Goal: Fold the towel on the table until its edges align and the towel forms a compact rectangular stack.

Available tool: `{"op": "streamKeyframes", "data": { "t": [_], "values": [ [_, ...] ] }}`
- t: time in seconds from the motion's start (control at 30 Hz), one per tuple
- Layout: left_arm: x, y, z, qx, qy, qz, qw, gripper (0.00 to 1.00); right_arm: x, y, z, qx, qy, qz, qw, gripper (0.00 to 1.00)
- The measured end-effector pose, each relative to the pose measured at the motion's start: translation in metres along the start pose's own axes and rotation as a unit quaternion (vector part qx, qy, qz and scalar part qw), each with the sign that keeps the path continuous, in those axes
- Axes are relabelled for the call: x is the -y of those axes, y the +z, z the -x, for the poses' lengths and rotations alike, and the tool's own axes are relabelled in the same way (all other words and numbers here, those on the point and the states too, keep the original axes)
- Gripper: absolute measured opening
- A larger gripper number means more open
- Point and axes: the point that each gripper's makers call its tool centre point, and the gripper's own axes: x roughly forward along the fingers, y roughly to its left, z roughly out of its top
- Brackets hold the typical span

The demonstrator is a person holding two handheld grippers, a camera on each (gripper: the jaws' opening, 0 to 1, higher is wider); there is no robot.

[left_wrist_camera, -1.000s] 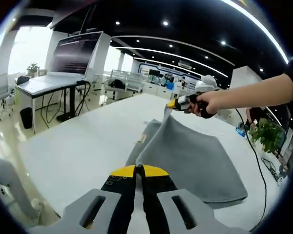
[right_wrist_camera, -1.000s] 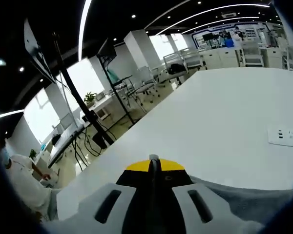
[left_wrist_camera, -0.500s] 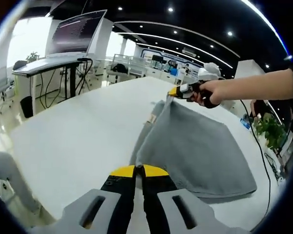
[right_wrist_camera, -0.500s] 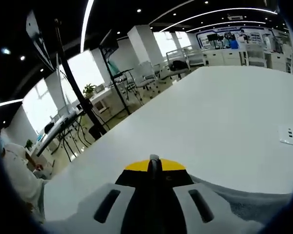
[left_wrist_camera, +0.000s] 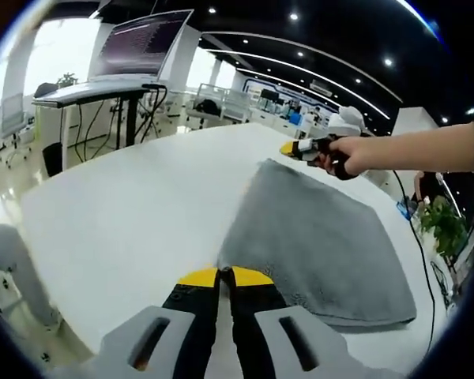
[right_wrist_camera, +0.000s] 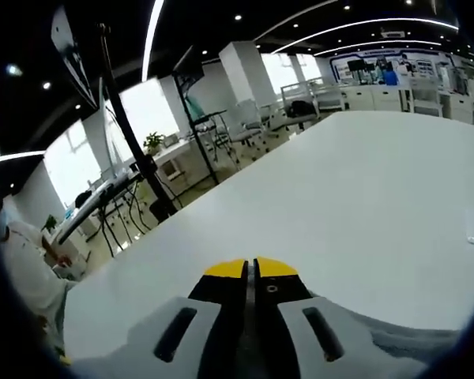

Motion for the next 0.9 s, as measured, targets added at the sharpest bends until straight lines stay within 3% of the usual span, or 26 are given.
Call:
{"op": "streamKeyframes", "data": {
  "t": [0.2, 0.57, 0.9],
  "values": [
    [0.004, 0.000, -0.003, -0.002, -0.027, 0.010, 0.9996, 0.18, 0.010, -0.005, 0.014, -0.011, -0.006, 0.012, 0.9998, 0.06],
    [-0.007, 0.009, -0.003, 0.002, -0.021, -0.013, 0.9997, 0.23, 0.056, -0.012, 0.051, -0.038, -0.041, 0.047, 0.9973, 0.27],
    [-0.011, 0.005, 0.001, -0.009, -0.016, -0.039, 0.9990, 0.23, 0.098, -0.029, 0.094, -0.069, -0.088, 0.098, 0.9889, 0.32]
  ]
}}
